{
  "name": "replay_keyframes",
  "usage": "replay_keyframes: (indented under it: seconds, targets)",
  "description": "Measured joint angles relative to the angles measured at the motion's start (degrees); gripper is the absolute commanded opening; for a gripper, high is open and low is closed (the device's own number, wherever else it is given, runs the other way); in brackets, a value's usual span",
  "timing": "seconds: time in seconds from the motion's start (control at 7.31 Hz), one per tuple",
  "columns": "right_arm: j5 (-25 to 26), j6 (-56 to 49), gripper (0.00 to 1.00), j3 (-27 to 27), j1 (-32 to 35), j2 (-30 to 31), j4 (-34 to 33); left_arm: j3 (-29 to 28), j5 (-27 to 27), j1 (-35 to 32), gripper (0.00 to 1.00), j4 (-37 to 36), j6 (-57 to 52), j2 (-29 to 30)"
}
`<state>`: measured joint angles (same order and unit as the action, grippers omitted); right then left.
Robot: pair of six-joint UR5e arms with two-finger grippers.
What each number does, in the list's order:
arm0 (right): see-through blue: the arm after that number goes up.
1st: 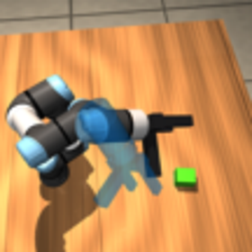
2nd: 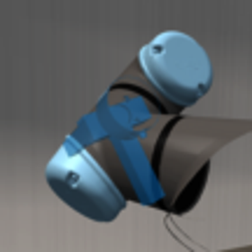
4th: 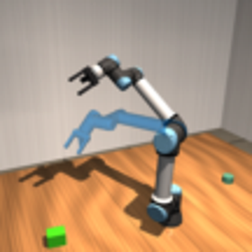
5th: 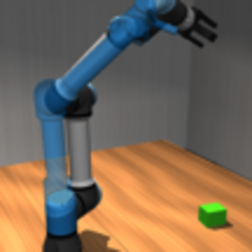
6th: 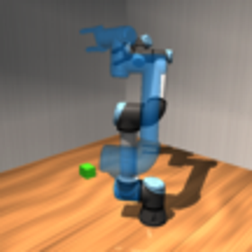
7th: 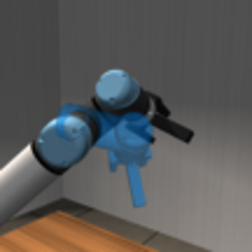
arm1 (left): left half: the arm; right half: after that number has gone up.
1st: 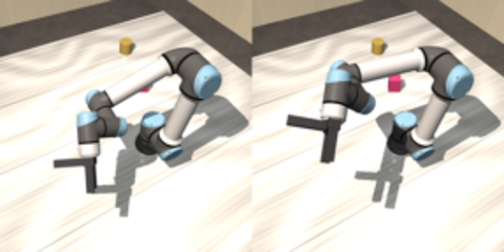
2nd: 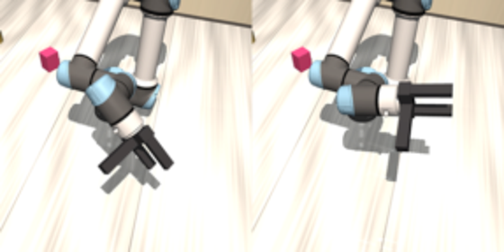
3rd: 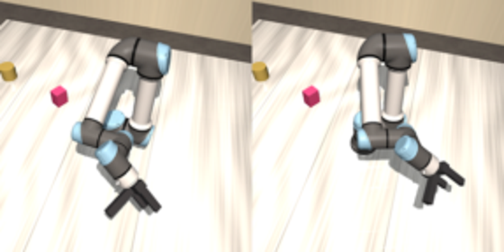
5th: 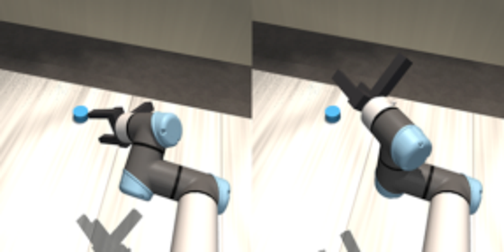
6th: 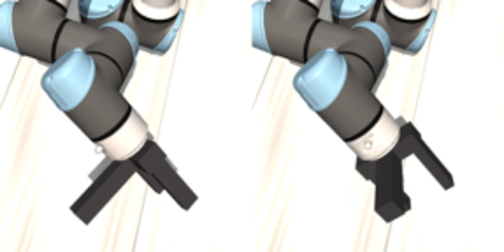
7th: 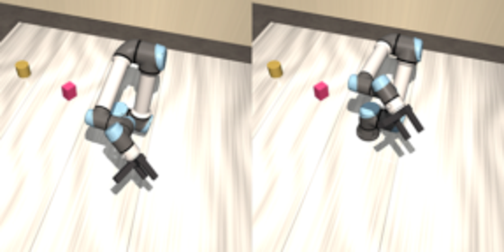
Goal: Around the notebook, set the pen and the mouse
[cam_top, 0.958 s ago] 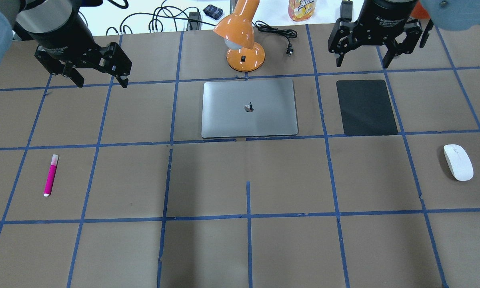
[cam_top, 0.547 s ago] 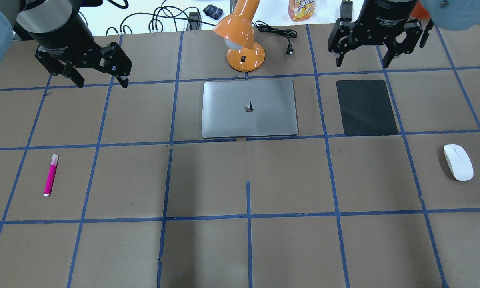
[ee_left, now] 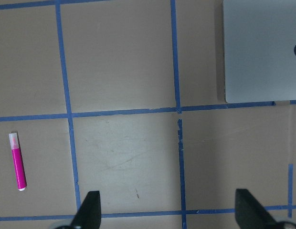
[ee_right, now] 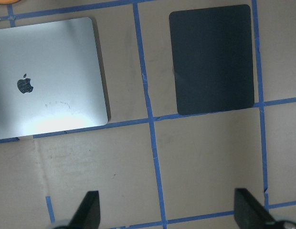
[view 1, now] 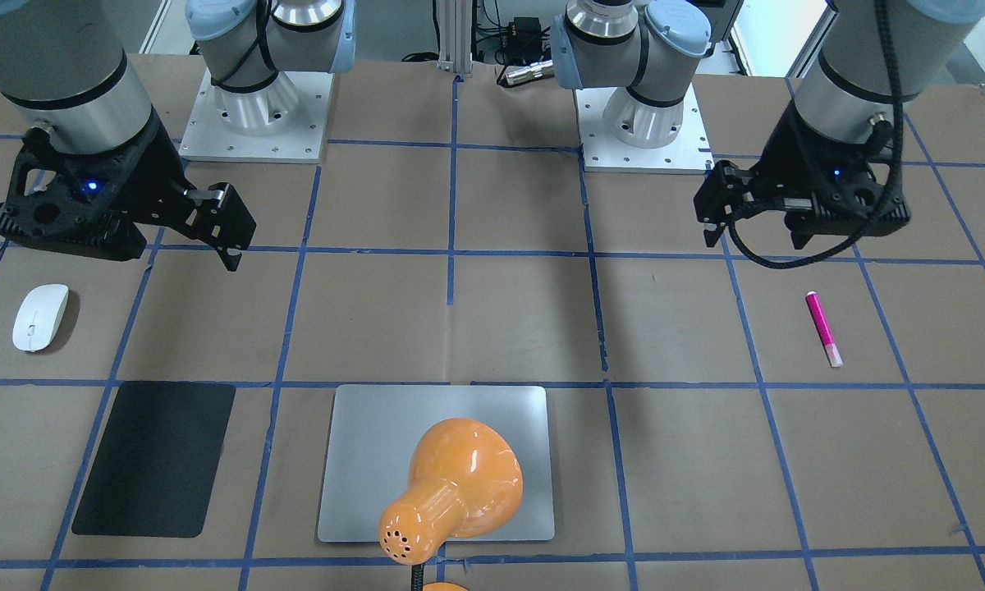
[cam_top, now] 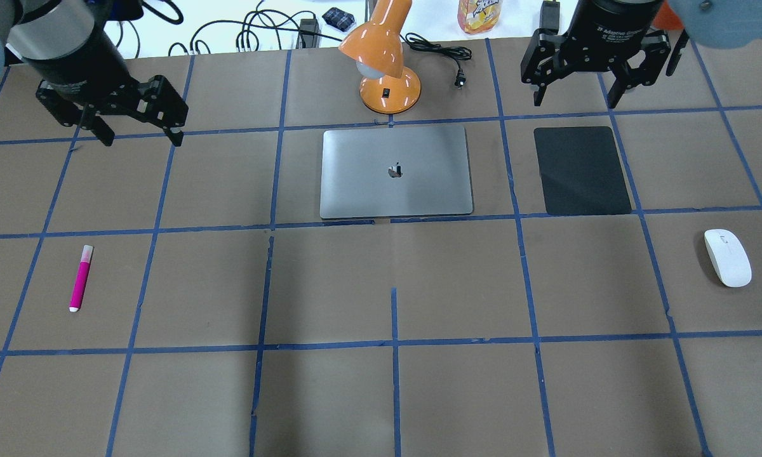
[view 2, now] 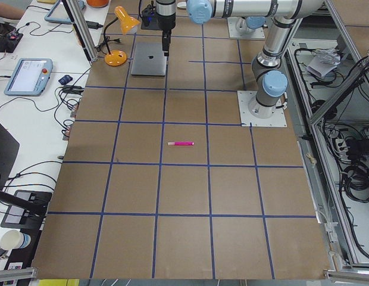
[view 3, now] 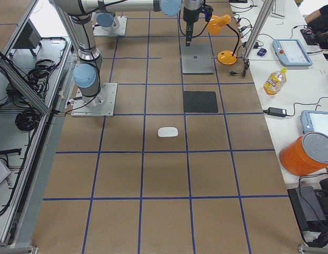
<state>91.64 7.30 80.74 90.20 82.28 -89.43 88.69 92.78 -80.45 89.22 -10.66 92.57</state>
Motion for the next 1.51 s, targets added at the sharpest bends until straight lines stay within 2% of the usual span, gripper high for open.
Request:
replay_keyframes:
  seconds: [0.41,0.68,0.96,1.23,1.37,1.51]
  targets:
    - [0.4,-0.2,1.00,0.5,-0.3,0.8,0.8,9.4,0.5,14.0,1.00,-10.3,-9.4,1.9]
    - [0.3,-1.5,1.00,0.0,-3.5,0.7,2.9,17.2,0.4,22.8,1.00,-23.3,-18.7,5.7]
    - [0.2,-12.8,1.00,0.7,-15.0,0.6,4.8,24.0,0.6,27.4,1.00,-36.5,-21.9,10.3]
    - [0.2,-25.4,1.00,5.2,-24.5,0.0,2.6,26.3,0.0,30.9,1.00,-40.3,-22.6,13.9]
    - [0.5,-30.0,1.00,8.2,-28.4,-0.6,0.4,27.0,-0.4,32.0,0.90,-41.4,-22.7,15.1]
    - [1.3,-34.4,1.00,12.2,-31.6,-1.4,-3.0,27.6,-0.5,32.5,0.63,-42.4,-22.6,16.1]
